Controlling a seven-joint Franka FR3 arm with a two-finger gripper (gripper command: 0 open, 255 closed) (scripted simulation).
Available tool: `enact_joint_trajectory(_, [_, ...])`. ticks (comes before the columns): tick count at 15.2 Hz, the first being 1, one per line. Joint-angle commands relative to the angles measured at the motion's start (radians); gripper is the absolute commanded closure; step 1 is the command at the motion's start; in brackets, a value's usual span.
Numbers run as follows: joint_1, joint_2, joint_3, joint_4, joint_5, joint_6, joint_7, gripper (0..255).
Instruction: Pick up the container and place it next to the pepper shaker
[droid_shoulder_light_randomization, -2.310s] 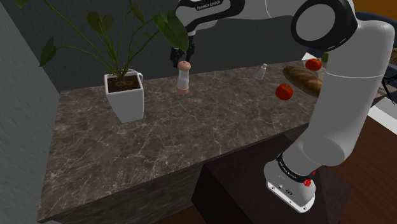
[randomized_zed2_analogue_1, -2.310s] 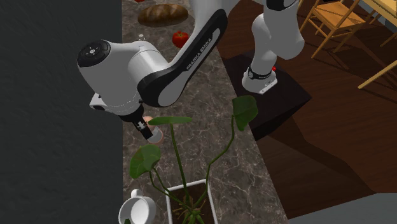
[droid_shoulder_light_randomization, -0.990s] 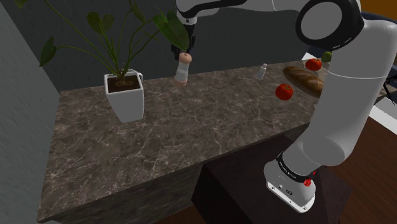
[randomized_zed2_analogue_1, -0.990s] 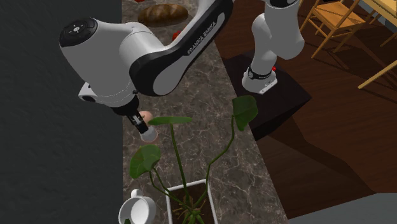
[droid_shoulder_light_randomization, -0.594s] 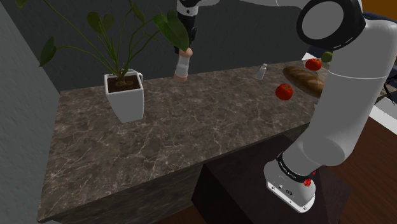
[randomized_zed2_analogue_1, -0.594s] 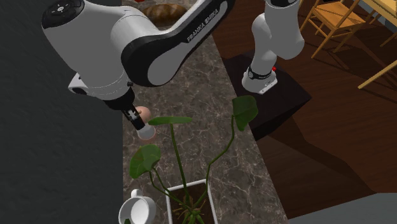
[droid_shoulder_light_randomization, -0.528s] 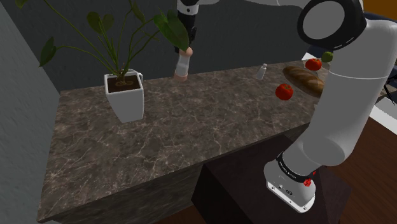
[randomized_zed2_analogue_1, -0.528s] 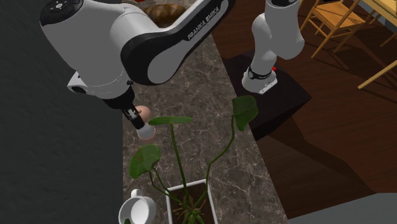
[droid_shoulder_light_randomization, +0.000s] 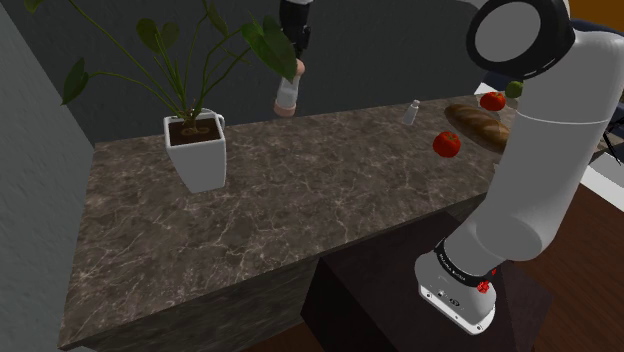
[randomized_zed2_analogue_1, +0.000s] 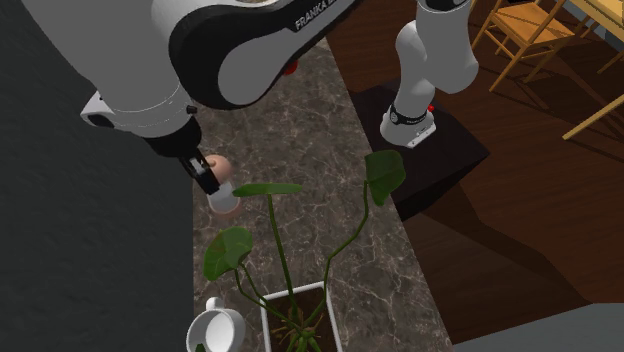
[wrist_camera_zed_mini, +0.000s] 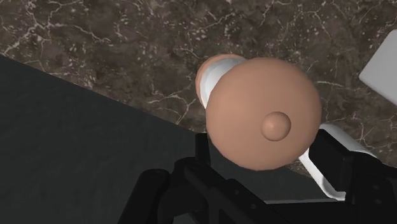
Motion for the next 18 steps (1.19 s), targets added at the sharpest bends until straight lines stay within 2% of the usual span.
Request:
enact_joint_trajectory(1, [0.000, 0.004, 0.000, 0.033, 0.000, -0.029, 0.000, 255])
enact_joint_trajectory(10, [0.004, 0.034, 0.000, 0.187, -0.003, -0.153, 0.003, 255])
enact_joint_trajectory(18, [-0.107, -0.181, -0.047, -0.087, 0.031, -0.099, -0.150, 255])
